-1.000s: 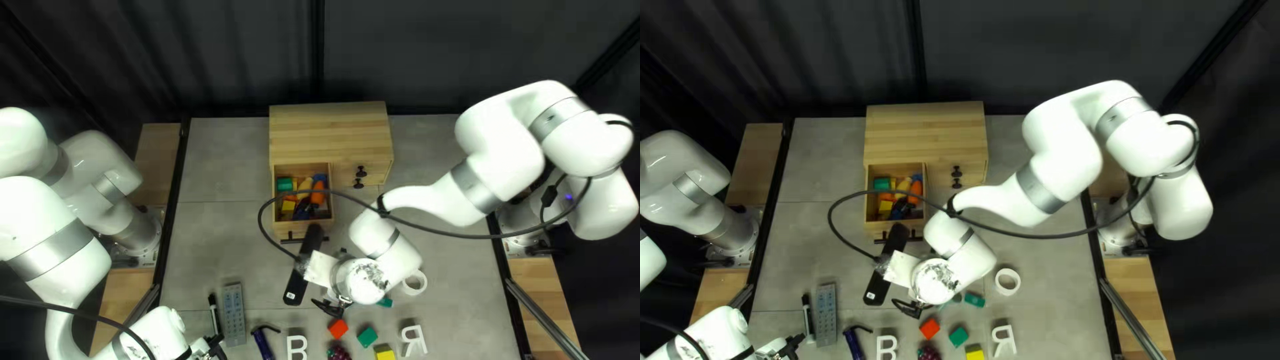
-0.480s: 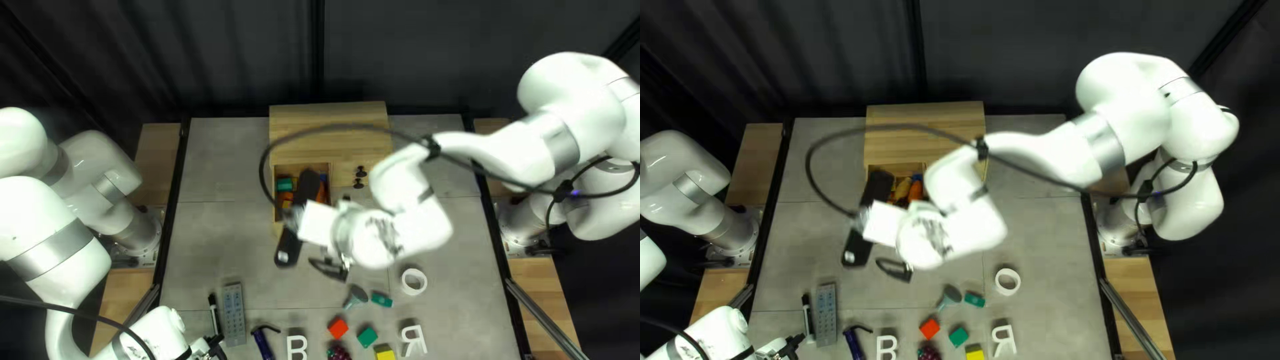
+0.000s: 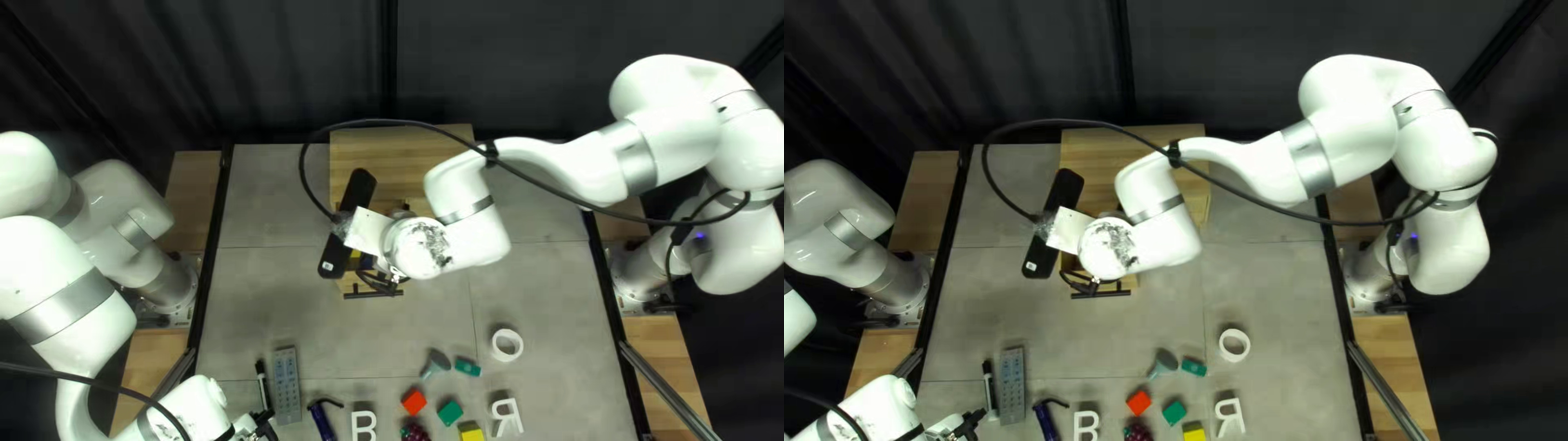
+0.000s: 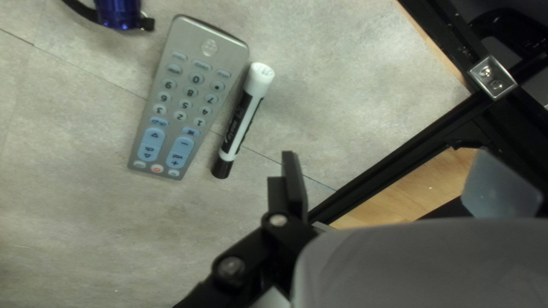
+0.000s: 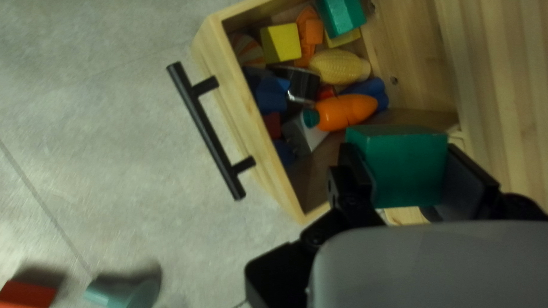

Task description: Open drawers and place objects into drawer and close

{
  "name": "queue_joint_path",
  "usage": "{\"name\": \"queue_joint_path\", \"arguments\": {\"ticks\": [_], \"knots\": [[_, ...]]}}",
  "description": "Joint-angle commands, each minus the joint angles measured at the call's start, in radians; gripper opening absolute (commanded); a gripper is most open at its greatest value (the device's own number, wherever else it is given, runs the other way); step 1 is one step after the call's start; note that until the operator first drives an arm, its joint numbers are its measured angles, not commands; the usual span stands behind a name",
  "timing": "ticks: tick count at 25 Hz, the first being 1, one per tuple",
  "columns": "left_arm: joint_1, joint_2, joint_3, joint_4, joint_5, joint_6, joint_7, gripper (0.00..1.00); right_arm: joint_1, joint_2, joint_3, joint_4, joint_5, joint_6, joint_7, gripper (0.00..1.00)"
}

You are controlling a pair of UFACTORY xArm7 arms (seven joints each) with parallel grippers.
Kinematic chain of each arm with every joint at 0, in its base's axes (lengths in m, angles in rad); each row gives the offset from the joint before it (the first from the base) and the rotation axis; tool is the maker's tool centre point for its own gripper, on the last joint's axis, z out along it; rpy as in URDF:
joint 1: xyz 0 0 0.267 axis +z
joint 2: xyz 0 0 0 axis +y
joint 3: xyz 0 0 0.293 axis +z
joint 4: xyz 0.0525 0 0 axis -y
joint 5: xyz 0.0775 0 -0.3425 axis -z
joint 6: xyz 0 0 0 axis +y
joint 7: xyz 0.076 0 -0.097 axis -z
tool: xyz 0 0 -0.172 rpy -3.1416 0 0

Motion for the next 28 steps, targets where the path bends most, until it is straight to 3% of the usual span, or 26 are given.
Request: {"name": "queue_joint_path", "arguments": {"ticks": [1, 6, 12, 15, 18, 28], "knots": [[0.0, 0.0, 0.0, 0.0, 0.0, 0.0, 0.0, 1.0, 0.03, -0.013, 0.02, 0.029, 0.016, 0.068, 0.001, 1.0], [0.0, 0.0, 0.0, 0.0, 0.0, 0.0, 0.0, 1.0, 0.096, -0.044, 0.075, 0.019, 0.107, 0.151, 0.112, 1.0], [0.0, 0.0, 0.0, 0.0, 0.0, 0.0, 0.0, 1.0, 0.168, -0.105, 0.151, -0.099, 0.226, 0.12, 0.284, 1.0], [0.0, 0.0, 0.0, 0.0, 0.0, 0.0, 0.0, 1.0, 0.191, -0.22, 0.202, -0.258, 0.298, 0.024, 0.29, 1.0], [0.0, 0.0, 0.0, 0.0, 0.0, 0.0, 0.0, 1.0, 0.197, -0.273, 0.216, -0.356, 0.351, -0.044, 0.304, 1.0], [0.0, 0.0, 0.0, 0.0, 0.0, 0.0, 0.0, 1.0, 0.185, -0.211, 0.214, -0.489, 0.404, -0.255, 0.312, 1.0]]}}
